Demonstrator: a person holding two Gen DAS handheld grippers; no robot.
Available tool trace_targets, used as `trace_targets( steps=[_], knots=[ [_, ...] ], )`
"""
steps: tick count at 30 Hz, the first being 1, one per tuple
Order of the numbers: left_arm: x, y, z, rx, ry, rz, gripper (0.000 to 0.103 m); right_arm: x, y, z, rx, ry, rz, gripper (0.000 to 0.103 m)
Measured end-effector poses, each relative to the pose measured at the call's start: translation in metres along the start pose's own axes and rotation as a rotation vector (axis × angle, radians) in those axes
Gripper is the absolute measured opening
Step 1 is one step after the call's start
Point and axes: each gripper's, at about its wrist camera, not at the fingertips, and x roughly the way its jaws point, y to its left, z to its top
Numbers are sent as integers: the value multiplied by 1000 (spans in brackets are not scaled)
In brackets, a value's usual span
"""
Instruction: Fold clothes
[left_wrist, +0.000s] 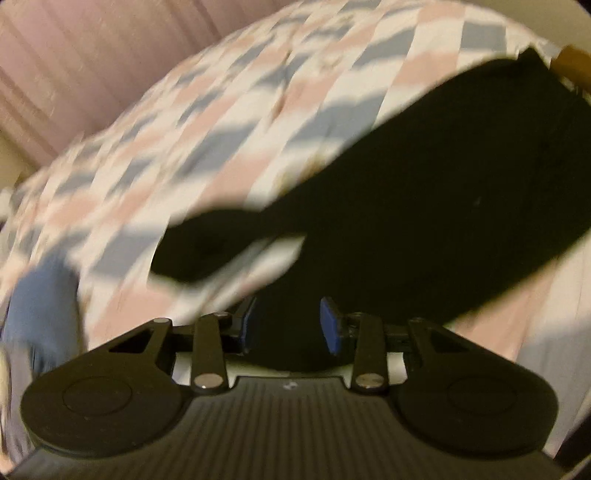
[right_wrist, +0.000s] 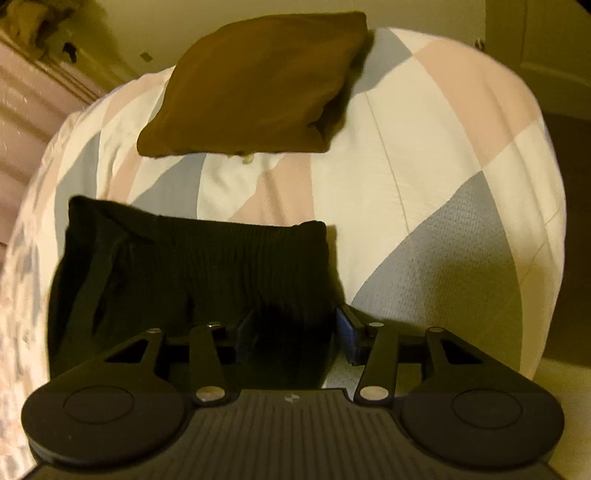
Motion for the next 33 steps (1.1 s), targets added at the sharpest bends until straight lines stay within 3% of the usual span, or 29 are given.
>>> trace_targets(
  steps=[2,5,8,11,15,16,17,18,19,20,23,25,27,28,30,31,32,33],
  knots=[
    [3,8,-35,30,14,20,34,2,2,-5,-9,-16,-25,51],
    [22,27,-56,-46,27,22,38,0,8,-13,-9,-32,-59,59],
    [57,77,-64,-397,82,-97,40,-3,17,-17,-32,-29,-81,68],
    [93,125,-75,-800,111,-215,43,-3,22,-20,-66,-32,-97,69],
    [126,155,-78,-1103,58,-316,45,1,19,-19,-31,-41,-91,68],
    [132,158,-75,-1125,58,-323,36,2,18,-18,-24,-38,-93,66],
    [138,161,-72,-1141,58,-331,9,3,17,-16,-25,-33,-99,49],
    [140,163,-66,-1137,55,-341,1,4,17,-14,-29,-22,-105,32],
    [136,164,-60,-1112,36,-344,0,5,15,-11,-28,-5,-95,10],
    [126,164,-54,-1066,4,-331,0,3,14,-8,-21,7,-71,2],
    [73,176,-45,-997,-123,-337,1,-14,13,0,-26,23,-22,2],
    [22,190,-56,-988,-201,-339,1,-30,10,6,-18,37,19,1],
    [-18,198,-73,-934,-226,-284,1,-45,6,12,-4,57,52,1],
    [-26,196,-84,-894,-196,-248,5,-51,6,13,-11,71,63,1],
    [-15,184,-108,-821,-42,-184,18,-54,10,9,-67,108,27,4],
    [-8,178,-121,-787,39,-152,24,-53,13,7,-101,126,0,14],
    [7,170,-137,-781,134,-122,21,-52,15,4,-131,137,-35,29],
    [21,164,-157,-811,224,-101,18,-48,15,0,-154,138,-81,36]
  ],
)
